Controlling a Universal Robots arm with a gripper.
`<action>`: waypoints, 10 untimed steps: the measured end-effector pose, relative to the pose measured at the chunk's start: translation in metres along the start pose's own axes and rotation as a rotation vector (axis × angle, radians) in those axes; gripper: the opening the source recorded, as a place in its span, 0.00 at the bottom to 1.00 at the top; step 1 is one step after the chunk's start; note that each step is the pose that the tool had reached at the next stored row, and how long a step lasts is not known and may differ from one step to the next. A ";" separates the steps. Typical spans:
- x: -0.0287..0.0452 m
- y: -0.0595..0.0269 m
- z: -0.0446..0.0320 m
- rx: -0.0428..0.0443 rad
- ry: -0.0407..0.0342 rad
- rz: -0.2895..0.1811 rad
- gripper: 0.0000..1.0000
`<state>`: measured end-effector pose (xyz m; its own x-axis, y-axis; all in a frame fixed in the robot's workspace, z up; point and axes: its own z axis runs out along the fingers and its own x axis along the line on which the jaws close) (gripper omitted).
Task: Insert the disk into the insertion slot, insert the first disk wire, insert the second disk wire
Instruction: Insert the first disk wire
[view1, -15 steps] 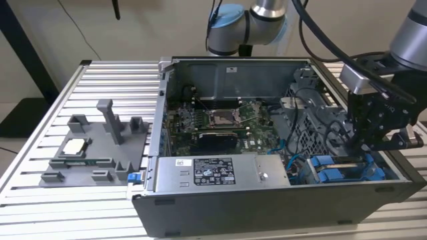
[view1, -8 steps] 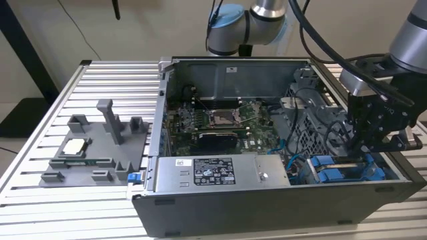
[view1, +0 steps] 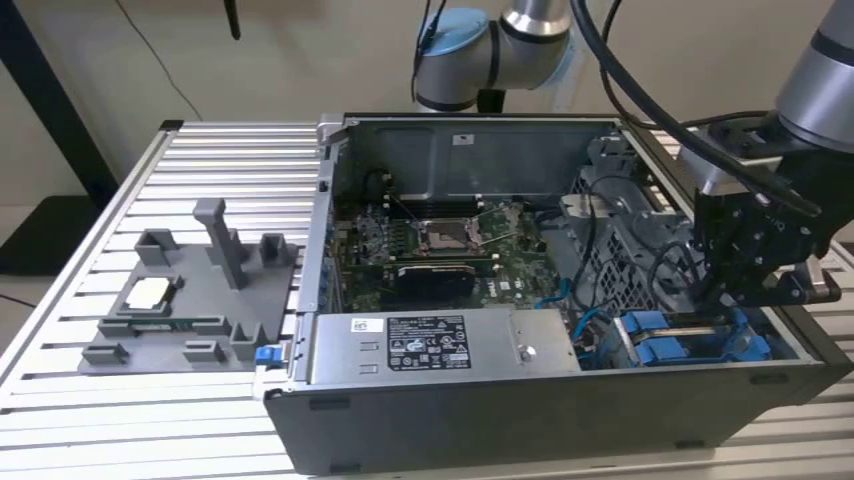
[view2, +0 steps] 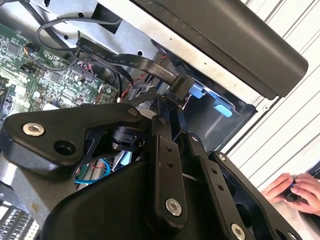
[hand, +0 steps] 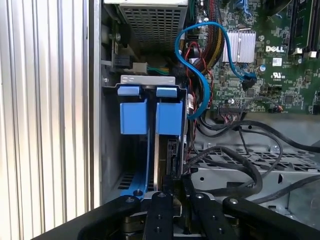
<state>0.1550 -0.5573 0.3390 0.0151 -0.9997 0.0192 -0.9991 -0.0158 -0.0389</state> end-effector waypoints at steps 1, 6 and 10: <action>0.0000 0.0000 0.0003 0.0000 0.0000 0.001 0.19; 0.0000 0.0000 0.0014 -0.0001 0.0002 0.003 0.19; -0.0001 0.0001 0.0025 -0.0001 -0.0001 0.004 0.19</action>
<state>0.1550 -0.5573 0.3365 0.0107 -0.9998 0.0190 -0.9992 -0.0114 -0.0389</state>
